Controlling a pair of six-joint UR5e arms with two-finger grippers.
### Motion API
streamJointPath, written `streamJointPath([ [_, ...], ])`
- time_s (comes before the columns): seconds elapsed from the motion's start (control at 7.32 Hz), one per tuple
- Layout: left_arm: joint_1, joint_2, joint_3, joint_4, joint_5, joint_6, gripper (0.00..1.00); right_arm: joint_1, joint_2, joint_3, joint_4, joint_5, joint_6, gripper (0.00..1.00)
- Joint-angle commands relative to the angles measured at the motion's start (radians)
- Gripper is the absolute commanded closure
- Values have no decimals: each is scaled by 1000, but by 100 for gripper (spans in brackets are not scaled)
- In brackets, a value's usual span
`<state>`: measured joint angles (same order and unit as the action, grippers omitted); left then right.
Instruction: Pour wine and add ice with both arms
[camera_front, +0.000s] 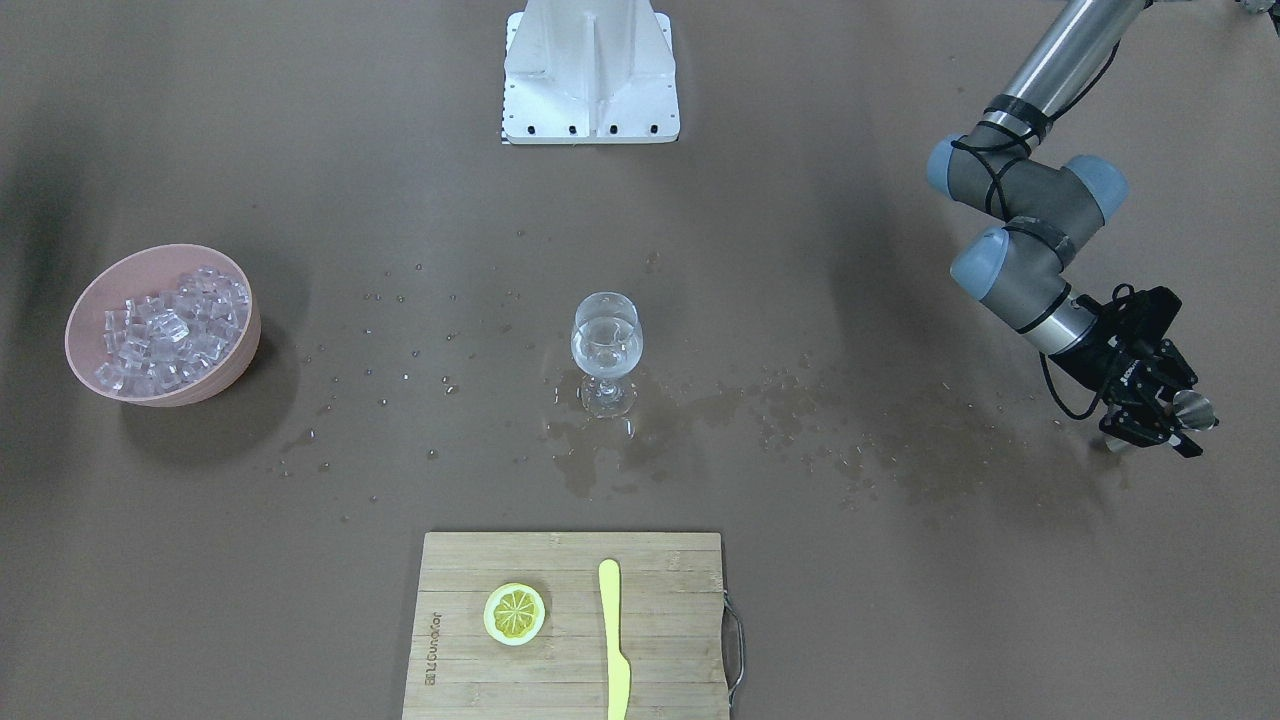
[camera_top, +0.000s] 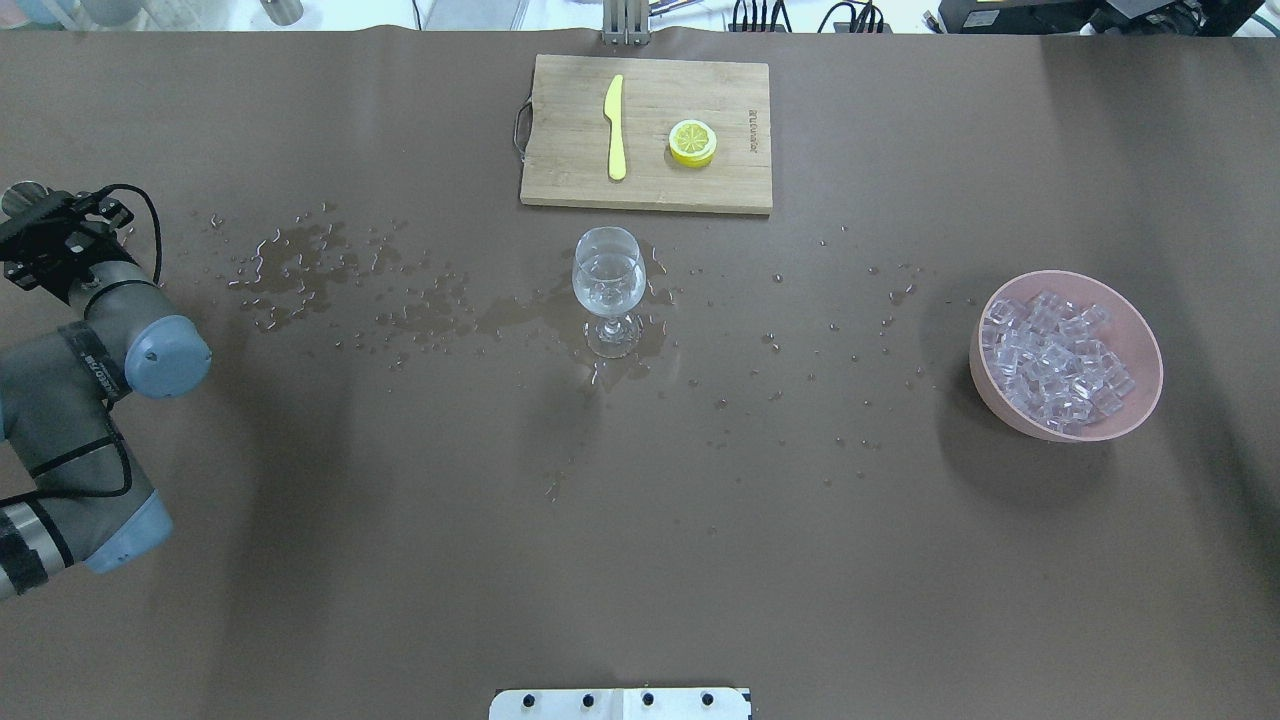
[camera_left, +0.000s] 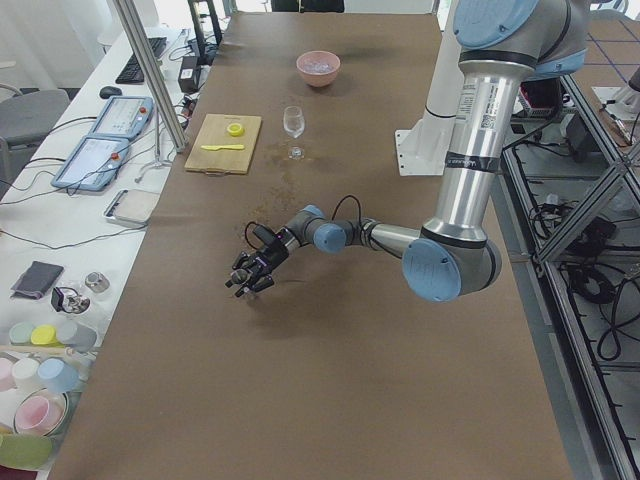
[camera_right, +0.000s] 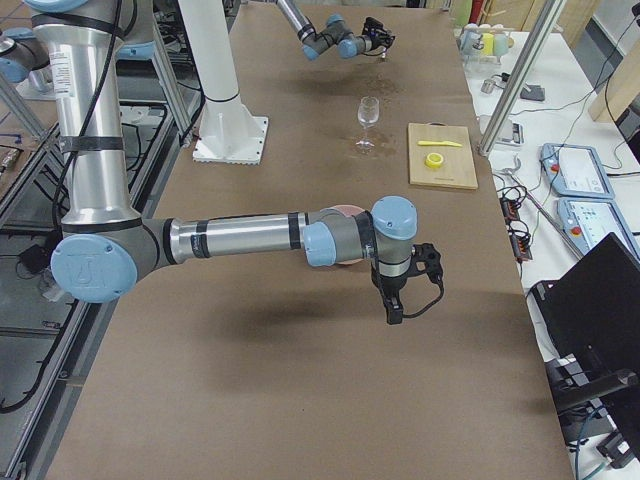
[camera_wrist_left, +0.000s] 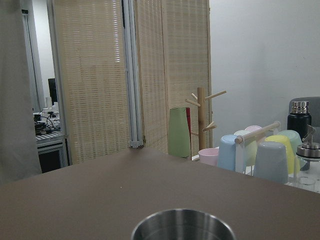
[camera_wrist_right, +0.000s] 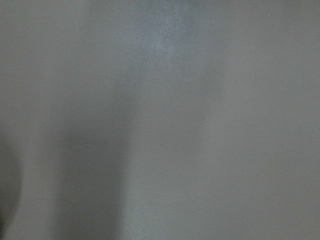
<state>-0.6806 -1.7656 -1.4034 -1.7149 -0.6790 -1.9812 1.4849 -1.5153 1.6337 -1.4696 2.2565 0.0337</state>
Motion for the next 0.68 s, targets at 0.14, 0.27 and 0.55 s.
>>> streamJointPath([
  [0.14, 1, 3, -5, -2, -2, 16, 11, 0, 3, 0, 0, 0, 0, 0],
  [0.27, 1, 3, -6, -32, -1, 47, 2, 0, 4, 0, 0, 0, 0, 0],
  [0.55, 1, 17, -3, -171, -2, 160, 2, 0, 4, 0, 0, 0, 0, 0],
])
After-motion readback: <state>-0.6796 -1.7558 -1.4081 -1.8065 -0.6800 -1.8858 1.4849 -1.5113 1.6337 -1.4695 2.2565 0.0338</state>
